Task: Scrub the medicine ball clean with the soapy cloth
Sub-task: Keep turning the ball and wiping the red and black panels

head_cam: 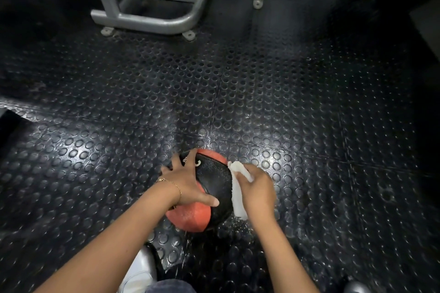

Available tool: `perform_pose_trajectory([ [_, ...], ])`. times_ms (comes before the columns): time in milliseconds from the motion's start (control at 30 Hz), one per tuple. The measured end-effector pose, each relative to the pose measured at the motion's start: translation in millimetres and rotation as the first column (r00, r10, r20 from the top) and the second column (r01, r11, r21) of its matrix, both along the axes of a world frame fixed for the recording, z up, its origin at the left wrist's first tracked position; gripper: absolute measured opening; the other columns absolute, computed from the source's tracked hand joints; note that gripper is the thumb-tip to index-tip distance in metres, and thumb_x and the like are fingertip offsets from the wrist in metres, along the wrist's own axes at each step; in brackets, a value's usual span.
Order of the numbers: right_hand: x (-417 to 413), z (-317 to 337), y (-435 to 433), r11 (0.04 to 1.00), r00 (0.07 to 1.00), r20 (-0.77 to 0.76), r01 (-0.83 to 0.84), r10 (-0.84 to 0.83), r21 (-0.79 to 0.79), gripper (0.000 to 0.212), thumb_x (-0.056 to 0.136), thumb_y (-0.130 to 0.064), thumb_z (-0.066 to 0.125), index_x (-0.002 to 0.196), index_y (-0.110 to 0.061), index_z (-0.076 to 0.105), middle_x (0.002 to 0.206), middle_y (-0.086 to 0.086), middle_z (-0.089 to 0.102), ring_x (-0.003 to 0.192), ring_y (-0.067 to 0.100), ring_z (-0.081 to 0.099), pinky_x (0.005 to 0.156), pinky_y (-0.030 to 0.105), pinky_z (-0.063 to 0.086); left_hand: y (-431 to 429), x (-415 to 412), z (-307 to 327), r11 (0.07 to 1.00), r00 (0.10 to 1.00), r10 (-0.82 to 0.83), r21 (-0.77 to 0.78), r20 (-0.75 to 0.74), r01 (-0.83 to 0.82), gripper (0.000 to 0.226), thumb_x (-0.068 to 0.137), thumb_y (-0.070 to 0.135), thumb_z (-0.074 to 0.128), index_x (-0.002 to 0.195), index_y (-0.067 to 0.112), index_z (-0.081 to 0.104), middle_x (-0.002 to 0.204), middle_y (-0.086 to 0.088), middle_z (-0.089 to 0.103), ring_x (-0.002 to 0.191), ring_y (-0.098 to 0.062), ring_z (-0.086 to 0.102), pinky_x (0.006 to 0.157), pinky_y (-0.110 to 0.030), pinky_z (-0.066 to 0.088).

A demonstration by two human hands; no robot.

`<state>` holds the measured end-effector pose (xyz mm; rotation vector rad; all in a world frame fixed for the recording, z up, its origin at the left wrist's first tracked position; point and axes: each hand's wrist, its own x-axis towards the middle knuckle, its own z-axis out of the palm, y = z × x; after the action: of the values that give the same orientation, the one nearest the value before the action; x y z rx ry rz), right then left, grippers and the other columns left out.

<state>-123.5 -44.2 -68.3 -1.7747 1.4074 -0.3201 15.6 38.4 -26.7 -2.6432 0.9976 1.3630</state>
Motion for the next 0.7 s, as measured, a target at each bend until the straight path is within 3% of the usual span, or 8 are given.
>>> perform_pose_trajectory([
  [100,-5,4,20,1.0,0.997,0.079,-0.005,0.006,-0.018,0.017,0.085,-0.022,0.059,0.099,-0.027,0.068,0.09,-0.006,0.064,0.084,0.017,0.058,0.072,0.031,0.047,0,3,0,1.0,1.0,0.0,0.007,-0.015,0.001,0.134,0.059,0.055,0.081,0.144,0.038,-0.021,0.154,-0.008,-0.022,0.14,-0.045,-0.011,0.113,-0.055,0.02],
  [267,-1,-8,7,1.0,0.996,-0.084,0.016,-0.014,0.027,0.019,0.089,-0.027,0.054,0.105,-0.025,0.064,0.093,0.003,0.067,0.077,0.018,0.056,0.063,0.027,0.042,1,5,0,0.999,1.0,-0.028,0.022,-0.013,0.029,0.134,0.059,0.057,0.08,0.144,0.037,-0.022,0.154,-0.008,-0.023,0.141,-0.045,-0.008,0.113,-0.056,0.021],
  [367,-2,2,-3,0.998,0.995,-0.079,-0.054,0.057,0.038,0.017,0.089,-0.029,0.055,0.102,-0.026,0.065,0.087,-0.001,0.066,0.073,0.015,0.055,0.06,0.025,0.043,-1,8,0,0.999,0.999,-0.044,0.022,-0.019,0.045,0.134,0.059,0.055,0.081,0.144,0.038,-0.021,0.154,-0.008,-0.023,0.141,-0.045,-0.008,0.113,-0.054,0.021],
  [533,-7,7,30,0.974,0.988,-0.012,-0.154,0.154,-0.164,0.021,0.085,-0.027,0.059,0.105,-0.028,0.067,0.105,-0.009,0.062,0.096,0.015,0.053,0.071,0.023,0.035,-3,16,2,0.989,0.99,-0.139,0.047,-0.006,0.139,0.134,0.058,0.052,0.082,0.145,0.039,-0.02,0.155,-0.007,-0.02,0.142,-0.042,-0.004,0.113,-0.052,0.023],
  [700,-7,1,5,0.975,0.975,-0.151,-0.183,0.163,-0.128,0.023,0.089,-0.03,0.055,0.11,-0.029,0.064,0.11,-0.003,0.06,0.099,0.018,0.053,0.068,0.023,0.033,-10,30,7,0.945,0.948,-0.319,0.083,0.009,0.317,0.133,0.058,0.052,0.082,0.144,0.041,-0.019,0.156,-0.001,-0.02,0.143,-0.036,0.007,0.113,-0.048,0.027],
])
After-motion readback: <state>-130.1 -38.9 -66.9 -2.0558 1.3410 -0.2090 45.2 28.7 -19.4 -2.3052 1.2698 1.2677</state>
